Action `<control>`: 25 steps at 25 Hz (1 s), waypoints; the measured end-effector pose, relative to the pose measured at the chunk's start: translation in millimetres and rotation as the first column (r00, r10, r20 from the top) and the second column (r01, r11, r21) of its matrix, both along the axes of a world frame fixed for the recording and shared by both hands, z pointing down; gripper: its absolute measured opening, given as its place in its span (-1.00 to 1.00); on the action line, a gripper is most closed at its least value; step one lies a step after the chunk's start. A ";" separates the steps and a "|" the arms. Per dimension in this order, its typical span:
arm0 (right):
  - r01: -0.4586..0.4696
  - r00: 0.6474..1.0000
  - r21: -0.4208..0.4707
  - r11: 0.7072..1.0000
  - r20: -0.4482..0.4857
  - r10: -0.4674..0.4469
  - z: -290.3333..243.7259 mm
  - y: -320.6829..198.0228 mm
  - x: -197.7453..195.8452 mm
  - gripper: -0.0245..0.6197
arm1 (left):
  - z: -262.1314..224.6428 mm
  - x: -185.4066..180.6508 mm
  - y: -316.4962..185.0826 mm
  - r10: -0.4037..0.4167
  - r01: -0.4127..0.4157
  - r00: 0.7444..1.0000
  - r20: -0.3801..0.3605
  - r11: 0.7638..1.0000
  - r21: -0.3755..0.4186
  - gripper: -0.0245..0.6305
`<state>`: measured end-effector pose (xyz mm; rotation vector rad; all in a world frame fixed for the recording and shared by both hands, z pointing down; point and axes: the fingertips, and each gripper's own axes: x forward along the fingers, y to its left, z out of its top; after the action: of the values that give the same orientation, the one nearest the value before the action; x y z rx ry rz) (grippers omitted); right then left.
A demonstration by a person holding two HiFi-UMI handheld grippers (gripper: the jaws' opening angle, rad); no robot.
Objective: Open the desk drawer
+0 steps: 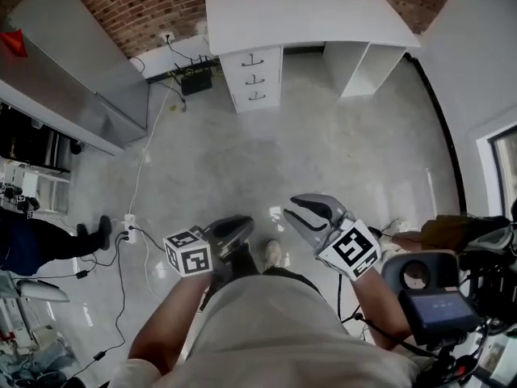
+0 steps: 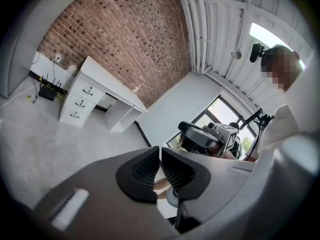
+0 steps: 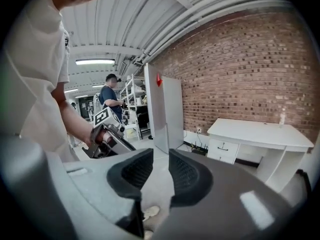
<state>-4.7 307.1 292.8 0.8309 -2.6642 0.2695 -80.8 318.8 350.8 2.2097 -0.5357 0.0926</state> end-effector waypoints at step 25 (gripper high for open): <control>0.038 0.994 -0.173 0.984 -0.092 -0.055 43.8 -340.9 -10.3 -0.66 | 140.0 0.5 -401.5 -0.226 0.104 0.937 -0.268 0.910 -0.402 -0.84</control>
<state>-15.0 -33.8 336.6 0.7089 -2.5253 0.4290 -80.3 -82.6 490.8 1.7438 -0.4815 -0.2223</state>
